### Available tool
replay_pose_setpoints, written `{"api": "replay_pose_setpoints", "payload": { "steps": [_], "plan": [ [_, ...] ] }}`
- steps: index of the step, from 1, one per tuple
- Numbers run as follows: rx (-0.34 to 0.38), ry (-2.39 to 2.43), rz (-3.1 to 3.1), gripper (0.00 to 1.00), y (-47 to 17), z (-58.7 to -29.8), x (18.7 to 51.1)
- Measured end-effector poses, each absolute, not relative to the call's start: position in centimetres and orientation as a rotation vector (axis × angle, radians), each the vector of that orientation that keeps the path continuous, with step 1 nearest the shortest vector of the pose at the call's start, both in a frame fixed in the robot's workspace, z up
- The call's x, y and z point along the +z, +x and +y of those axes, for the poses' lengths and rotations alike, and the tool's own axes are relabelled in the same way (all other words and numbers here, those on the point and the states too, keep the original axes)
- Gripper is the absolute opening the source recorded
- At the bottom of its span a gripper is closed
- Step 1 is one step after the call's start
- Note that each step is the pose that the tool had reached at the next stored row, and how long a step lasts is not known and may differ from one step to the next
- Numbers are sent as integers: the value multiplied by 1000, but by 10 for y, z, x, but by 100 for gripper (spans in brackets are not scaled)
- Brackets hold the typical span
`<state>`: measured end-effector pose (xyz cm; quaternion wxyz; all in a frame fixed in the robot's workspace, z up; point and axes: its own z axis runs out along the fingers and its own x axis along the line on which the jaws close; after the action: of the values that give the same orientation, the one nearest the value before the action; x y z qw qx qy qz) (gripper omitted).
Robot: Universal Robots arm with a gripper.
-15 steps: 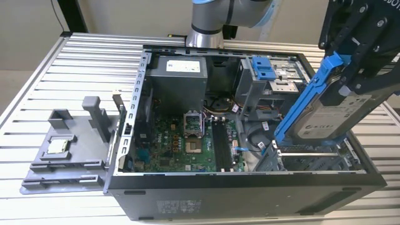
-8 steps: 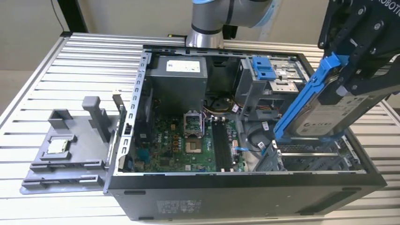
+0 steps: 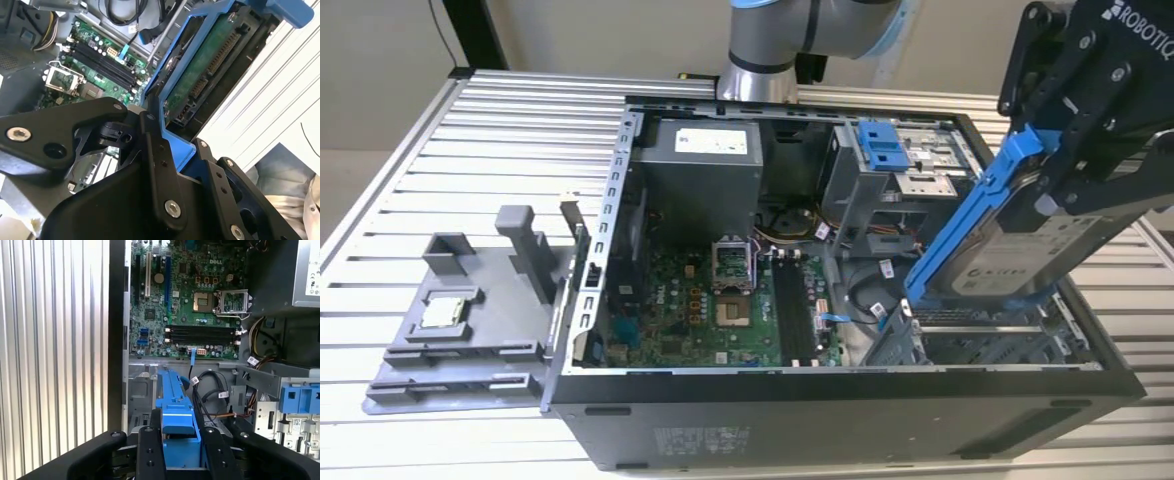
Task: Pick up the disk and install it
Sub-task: 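Pick up the disk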
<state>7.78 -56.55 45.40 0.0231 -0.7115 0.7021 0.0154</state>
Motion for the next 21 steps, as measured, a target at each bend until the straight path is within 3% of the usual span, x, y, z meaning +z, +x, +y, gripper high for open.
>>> {"api": "replay_pose_setpoints", "payload": {
  "steps": [21],
  "plan": [
    [39, -2198, 2171, 0, 89, -566, 439]
  ]
}}
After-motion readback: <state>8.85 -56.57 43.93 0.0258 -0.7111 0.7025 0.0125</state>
